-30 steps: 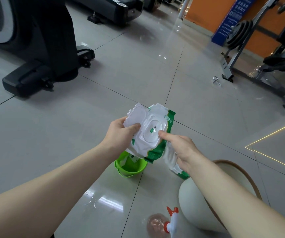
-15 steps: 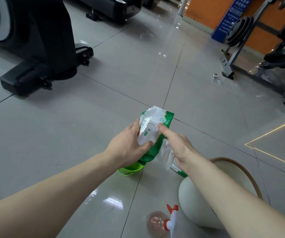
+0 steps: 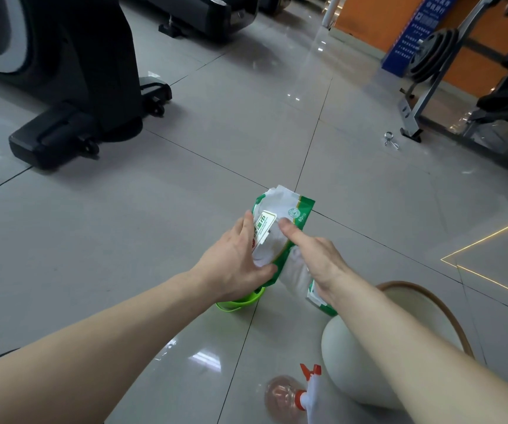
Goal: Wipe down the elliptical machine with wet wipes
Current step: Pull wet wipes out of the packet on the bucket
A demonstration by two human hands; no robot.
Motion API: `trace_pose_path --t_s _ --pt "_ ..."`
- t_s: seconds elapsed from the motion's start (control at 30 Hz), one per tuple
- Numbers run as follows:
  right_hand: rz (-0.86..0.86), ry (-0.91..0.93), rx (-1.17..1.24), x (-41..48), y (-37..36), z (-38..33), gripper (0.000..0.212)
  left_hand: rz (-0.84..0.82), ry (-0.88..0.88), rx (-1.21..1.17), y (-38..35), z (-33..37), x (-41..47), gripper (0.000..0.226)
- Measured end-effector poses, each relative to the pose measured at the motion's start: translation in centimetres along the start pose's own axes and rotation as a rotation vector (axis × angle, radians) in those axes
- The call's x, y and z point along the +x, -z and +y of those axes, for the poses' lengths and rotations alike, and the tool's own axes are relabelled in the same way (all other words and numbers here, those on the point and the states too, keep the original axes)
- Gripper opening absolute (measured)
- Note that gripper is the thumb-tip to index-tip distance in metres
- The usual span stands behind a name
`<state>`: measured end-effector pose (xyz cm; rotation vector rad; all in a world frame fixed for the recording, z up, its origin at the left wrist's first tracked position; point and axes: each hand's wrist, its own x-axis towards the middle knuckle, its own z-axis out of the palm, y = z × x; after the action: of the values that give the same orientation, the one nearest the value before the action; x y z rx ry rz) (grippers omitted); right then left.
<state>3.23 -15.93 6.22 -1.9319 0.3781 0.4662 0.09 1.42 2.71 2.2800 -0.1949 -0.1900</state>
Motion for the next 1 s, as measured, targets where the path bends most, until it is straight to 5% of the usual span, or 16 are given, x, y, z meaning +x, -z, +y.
trace_pose_path --t_s 0.17,0.47,0.57,1.0 --pt "0.071 0.052 -0.019 -0.2 -0.5 0.3 0.066 0.001 -0.01 -0.026 -0.6 0.0 0.1 0.107" --pt "0.19 0.086 -0.059 0.4 0.1 1.1 0.029 0.056 -0.015 -0.147 0.0 0.6 0.3 0.069" --pt "0.223 0.088 -0.092 0.4 0.4 1.0 0.032 0.151 0.02 -0.173 0.4 0.3 0.9 0.027" --pt "0.287 0.137 -0.312 0.3 -0.4 1.4 0.051 0.341 0.177 -0.244 0.6 -2.0 2.4 0.017"
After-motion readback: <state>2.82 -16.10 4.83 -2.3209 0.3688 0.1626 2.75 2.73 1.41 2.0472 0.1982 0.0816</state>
